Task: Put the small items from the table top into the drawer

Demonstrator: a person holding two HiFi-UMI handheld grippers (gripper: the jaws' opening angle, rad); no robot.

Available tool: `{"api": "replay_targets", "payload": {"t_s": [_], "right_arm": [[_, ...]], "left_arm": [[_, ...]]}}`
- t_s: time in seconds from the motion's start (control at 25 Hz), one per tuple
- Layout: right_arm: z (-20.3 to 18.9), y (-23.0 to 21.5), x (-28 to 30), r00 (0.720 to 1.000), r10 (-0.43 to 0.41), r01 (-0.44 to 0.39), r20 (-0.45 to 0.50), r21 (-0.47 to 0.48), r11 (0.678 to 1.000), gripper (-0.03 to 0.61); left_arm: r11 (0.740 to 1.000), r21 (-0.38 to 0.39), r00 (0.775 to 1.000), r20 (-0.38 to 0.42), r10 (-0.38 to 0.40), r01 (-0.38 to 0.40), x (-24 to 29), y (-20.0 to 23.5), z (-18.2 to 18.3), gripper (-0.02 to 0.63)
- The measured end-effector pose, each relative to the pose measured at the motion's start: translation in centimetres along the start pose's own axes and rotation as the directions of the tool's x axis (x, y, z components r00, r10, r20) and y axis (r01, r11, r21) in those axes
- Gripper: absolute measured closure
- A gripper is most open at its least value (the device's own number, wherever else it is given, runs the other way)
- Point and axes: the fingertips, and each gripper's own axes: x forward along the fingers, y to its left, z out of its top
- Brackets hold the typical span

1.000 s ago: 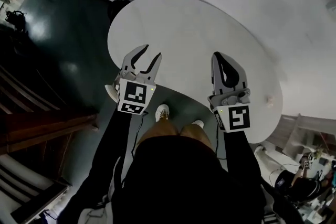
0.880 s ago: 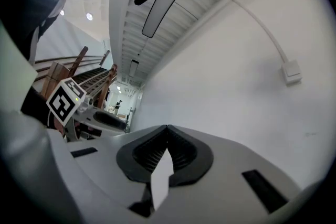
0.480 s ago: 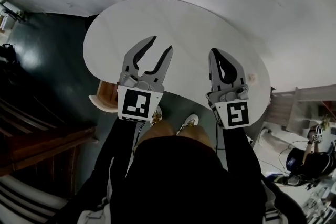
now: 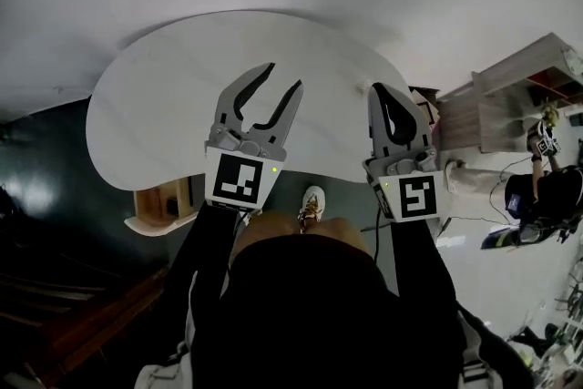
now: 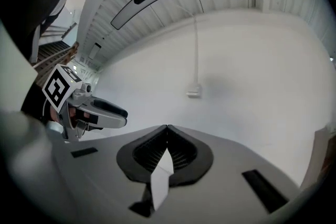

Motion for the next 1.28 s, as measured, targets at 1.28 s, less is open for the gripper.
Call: {"api": "replay_targets", "payload": {"t_s": [1.28], "right_arm": [[-7.5, -13.7, -14.7, 0.877, -0.416, 0.422, -0.241, -0.03, 0.906, 0.552]], "left_arm": [[-0.058, 0.357, 0.291, -0.836, -0.466, 0.932, 20.4, -20.8, -25.6, 0.382]]}}
